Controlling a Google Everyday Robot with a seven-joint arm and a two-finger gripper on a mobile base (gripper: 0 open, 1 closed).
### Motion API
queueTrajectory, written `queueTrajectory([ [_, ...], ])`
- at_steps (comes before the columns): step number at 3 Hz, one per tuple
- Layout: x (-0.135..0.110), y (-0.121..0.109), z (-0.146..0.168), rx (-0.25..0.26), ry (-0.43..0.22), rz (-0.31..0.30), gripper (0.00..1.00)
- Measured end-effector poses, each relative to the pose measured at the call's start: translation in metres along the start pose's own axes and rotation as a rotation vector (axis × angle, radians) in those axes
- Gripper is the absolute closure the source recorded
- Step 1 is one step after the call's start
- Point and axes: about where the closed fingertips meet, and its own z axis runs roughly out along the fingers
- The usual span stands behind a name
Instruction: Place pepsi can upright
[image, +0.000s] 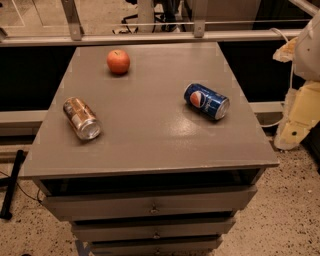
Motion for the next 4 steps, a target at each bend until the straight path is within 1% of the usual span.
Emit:
queueTrajectory([
  [1, -0.010, -0.002, 0.009, 0.001, -0.014, -0.008, 0.00],
  [2, -0.035, -0.016, 0.047, -0.009, -0.031, -0.011, 0.00],
  [3, -0.063, -0.037, 0.086, -0.009, -0.045, -0.006, 0.00],
  [4, -0.077, -0.068, 0.113, 0.009, -0.062, 0.037, 0.00],
])
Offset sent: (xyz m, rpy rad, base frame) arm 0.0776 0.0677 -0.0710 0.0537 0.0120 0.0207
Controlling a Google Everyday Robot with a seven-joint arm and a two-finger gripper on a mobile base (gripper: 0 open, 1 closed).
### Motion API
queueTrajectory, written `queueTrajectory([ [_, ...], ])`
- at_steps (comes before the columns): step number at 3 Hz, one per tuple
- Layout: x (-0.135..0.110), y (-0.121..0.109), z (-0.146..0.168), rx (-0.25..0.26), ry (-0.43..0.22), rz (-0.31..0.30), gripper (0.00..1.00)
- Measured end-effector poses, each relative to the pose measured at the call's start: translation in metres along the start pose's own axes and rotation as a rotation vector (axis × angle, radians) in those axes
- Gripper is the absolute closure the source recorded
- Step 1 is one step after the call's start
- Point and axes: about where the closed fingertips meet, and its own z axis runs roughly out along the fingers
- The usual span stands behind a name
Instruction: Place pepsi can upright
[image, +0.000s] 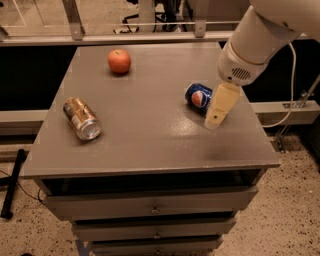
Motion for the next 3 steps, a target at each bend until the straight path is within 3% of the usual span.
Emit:
queueTrajectory([
  [2, -0.005, -0.053, 0.034, 0.034, -0.017, 0.142, 0.00],
  [3, -0.007, -0.065, 0.054, 0.020, -0.012, 0.227, 0.00],
])
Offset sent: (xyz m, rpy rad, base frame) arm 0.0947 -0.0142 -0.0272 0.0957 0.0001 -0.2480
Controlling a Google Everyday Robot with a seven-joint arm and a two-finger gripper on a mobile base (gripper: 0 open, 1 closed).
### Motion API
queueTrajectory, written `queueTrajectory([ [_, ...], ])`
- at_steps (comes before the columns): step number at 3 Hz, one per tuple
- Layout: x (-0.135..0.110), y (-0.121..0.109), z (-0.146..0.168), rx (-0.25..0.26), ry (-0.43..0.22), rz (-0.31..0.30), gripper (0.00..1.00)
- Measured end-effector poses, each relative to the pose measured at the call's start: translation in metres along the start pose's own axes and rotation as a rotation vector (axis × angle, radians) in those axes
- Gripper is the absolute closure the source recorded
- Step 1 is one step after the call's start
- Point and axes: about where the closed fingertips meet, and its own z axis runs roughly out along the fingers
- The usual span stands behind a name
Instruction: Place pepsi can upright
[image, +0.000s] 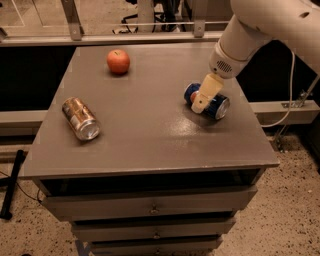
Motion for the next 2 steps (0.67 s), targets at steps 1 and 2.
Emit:
queueTrajectory([
  [1, -0.012, 0.000, 0.014, -0.014, 0.009, 0.051, 0.00],
  [2, -0.023, 0.006, 0.026, -0.015, 0.032, 0.076, 0.00],
])
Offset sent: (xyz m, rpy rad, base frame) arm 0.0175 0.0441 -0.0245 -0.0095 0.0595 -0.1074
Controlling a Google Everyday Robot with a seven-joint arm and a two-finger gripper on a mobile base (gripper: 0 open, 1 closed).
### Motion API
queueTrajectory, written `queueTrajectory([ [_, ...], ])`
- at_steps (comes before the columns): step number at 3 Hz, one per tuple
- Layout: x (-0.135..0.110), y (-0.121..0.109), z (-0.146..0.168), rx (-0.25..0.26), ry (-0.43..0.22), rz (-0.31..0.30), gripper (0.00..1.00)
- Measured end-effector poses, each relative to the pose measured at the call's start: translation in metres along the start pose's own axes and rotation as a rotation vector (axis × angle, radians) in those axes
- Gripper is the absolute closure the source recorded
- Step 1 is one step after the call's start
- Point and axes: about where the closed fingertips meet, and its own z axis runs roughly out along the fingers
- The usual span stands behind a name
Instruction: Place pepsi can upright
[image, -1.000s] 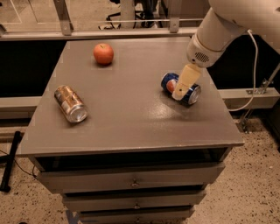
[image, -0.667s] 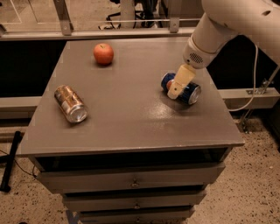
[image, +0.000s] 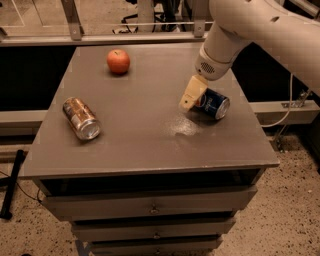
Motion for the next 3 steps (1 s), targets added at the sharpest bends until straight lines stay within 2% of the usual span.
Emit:
queueTrajectory([
  [2, 0.006, 0.003, 0.021, 0.017, 0.074, 0.034, 0.00],
  [3, 0.007, 0.004, 0.025, 0.027, 0.094, 0.031, 0.17],
])
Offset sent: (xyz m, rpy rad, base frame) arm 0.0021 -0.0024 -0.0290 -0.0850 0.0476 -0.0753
